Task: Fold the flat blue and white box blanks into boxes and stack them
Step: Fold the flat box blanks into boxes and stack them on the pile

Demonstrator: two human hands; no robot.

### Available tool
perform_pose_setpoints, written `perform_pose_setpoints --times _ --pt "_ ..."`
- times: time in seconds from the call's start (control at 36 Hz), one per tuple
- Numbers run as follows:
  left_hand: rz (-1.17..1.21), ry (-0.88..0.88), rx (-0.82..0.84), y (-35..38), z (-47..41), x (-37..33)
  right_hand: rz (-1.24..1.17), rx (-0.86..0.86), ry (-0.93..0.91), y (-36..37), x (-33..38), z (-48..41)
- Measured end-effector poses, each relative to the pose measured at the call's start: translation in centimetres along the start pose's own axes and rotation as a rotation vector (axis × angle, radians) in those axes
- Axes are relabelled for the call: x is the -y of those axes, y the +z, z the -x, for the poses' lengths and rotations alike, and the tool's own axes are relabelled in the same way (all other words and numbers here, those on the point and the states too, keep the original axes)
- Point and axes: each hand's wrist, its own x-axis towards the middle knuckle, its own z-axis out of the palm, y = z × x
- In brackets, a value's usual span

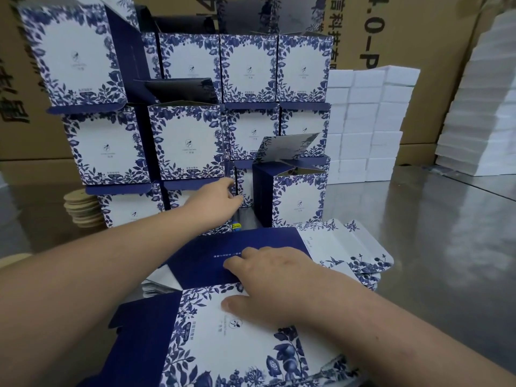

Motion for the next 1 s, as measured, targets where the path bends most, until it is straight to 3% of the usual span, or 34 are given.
perform_pose_setpoints --times 0.17,0.22,0.39,0.44,0.5,0.56,0.61,0.67,0.75,0.83,1.0 --pt "0.066 -0.072 0.046 -0.2 0.2 -1.4 -0.008 -0.005 0.007 0.0 0.0 0.0" --pt "0.053 -0.035 -0.032 -0.5 1.0 -1.3 -0.010 -0.006 0.004 0.1 0.0 0.0" --pt "0.138 0.195 -0.663 -4.3 3.9 1.5 -0.015 0.008 0.000 0.1 -0.1 0.0" --pt "0.209 0.190 -0.853 -5.8 4.1 3.5 -0.008 0.015 0.000 0.1 -0.2 -0.1" --pt "0.323 0.024 -1.001 -7.4 3.3 6.7 -0.002 0.012 0.004 0.2 -0.2 -0.1" --pt "0.484 -0.312 -1.063 -9.1 1.9 10.0 0.001 0.007 0.007 0.2 -0.1 -0.1" --pt "0.601 -0.591 -1.002 -10.1 0.8 12.5 -0.002 0.009 0.009 0.3 0.0 -0.1" --pt "0.709 -0.690 -0.912 -10.1 0.5 14.0 -0.013 0.014 0.013 0.2 0.0 0.0" --pt "0.935 -0.639 -0.700 -9.1 0.5 14.7 -0.016 0.021 0.012 0.1 0.0 0.1" --pt "0.839 -0.566 -0.641 -8.4 0.4 14.4 -0.021 0.022 0.009 0.0 0.0 0.1" --pt "0.700 -0.581 -0.574 -8.2 0.9 13.3 -0.019 0.022 0.011 -0.2 -0.1 0.1"
